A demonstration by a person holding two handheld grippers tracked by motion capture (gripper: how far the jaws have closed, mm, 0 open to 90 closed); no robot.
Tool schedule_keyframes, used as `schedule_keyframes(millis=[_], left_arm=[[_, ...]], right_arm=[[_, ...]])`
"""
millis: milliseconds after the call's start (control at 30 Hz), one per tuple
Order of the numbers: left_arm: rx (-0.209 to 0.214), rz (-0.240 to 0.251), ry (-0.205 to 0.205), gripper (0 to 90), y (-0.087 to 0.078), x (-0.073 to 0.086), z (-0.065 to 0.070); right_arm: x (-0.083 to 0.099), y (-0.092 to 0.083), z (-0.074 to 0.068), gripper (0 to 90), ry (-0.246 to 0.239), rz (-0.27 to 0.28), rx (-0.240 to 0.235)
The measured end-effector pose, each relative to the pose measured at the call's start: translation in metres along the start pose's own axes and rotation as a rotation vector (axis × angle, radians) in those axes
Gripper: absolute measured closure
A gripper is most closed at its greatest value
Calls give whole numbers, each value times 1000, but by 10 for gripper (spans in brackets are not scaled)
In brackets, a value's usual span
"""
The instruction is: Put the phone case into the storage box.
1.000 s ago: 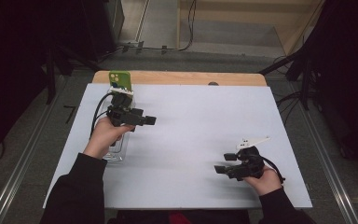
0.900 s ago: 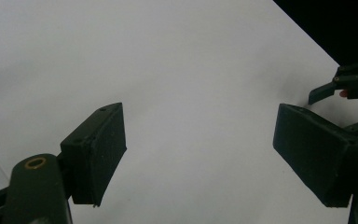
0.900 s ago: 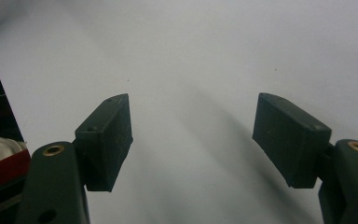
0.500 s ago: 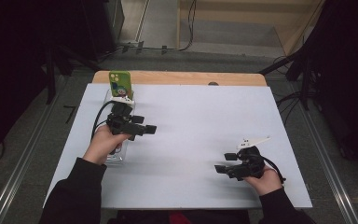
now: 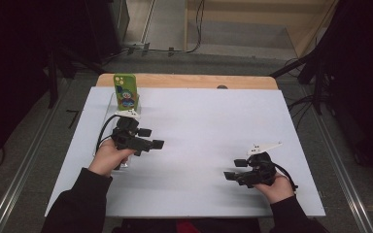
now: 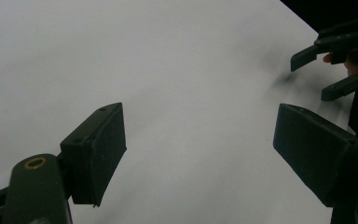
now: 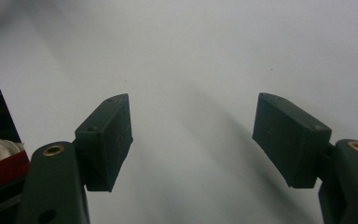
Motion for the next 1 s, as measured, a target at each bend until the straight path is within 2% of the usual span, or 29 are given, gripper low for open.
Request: schedule_keyframes(millis=[267,800,1000], left_arm=[[0,30,6,178,-2,8,4],[-2,87,46,179,-10,24,11],[-5,88,60,179,-10,32,13]], right_arm=[[0,0,0,266,-1,3,0],[0,-1,0,266,4,3,-5],[-1,0,0,266,4,4,-5]])
Point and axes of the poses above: each handheld gripper's, and its own axes: y roughly forward along the jaws, x roughly out of its underside, z roughly to its right, the point moved 8 cm from there along y, roughly forward along the jaws, and after that the axes turned 5 degrees about -x, right-handed, at the moved point
